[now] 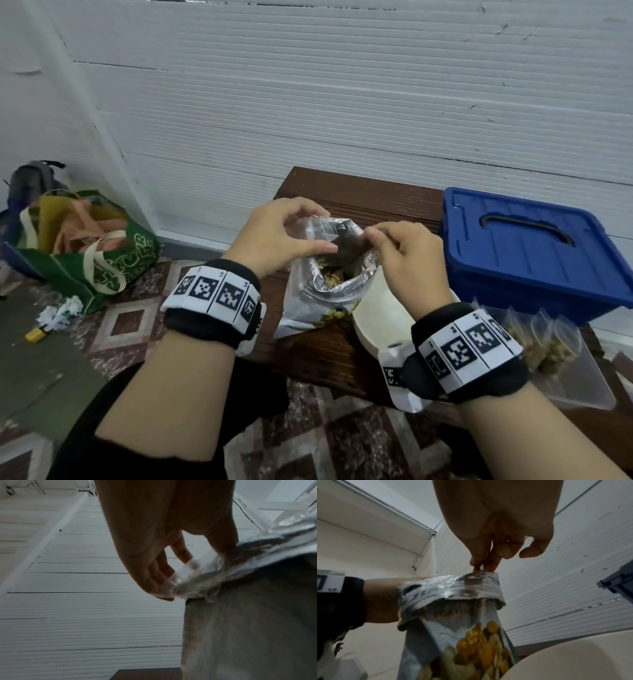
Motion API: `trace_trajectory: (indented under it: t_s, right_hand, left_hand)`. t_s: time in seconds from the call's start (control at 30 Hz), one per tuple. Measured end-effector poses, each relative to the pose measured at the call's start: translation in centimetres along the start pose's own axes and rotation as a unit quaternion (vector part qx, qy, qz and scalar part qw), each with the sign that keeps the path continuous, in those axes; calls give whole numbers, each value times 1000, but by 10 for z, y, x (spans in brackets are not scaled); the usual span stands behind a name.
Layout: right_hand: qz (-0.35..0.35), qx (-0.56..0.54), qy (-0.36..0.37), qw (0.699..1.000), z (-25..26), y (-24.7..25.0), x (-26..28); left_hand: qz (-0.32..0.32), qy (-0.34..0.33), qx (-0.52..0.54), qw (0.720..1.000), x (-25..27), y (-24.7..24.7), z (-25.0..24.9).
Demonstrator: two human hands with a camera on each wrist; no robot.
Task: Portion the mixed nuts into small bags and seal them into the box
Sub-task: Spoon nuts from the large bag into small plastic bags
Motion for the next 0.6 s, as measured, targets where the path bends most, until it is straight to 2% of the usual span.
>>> trace_trajectory:
  t_s: [0.13, 0.33, 0.6]
  right_hand:
    - [-23, -74, -86, 993, -12, 10, 0]
    - [-66, -105, -180, 976, -28, 15, -3]
    - [-110, -126, -232, 958, -38, 33, -12]
  left_hand:
    - [0, 0, 2, 1000, 0, 0, -1]
    - [1, 2, -9, 1000, 2, 1, -4]
    - [-13, 10, -28, 999, 7, 23, -11]
Point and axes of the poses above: each hand's wrist, its own x-axis away from the middle knuckle, its own y-axis out of the back of the hand, z = x × y, the point moved 8 cm from there along -x, towards the middle knuckle, and after that the axes turned 4 degrees about -y, right-handed, at the moved point
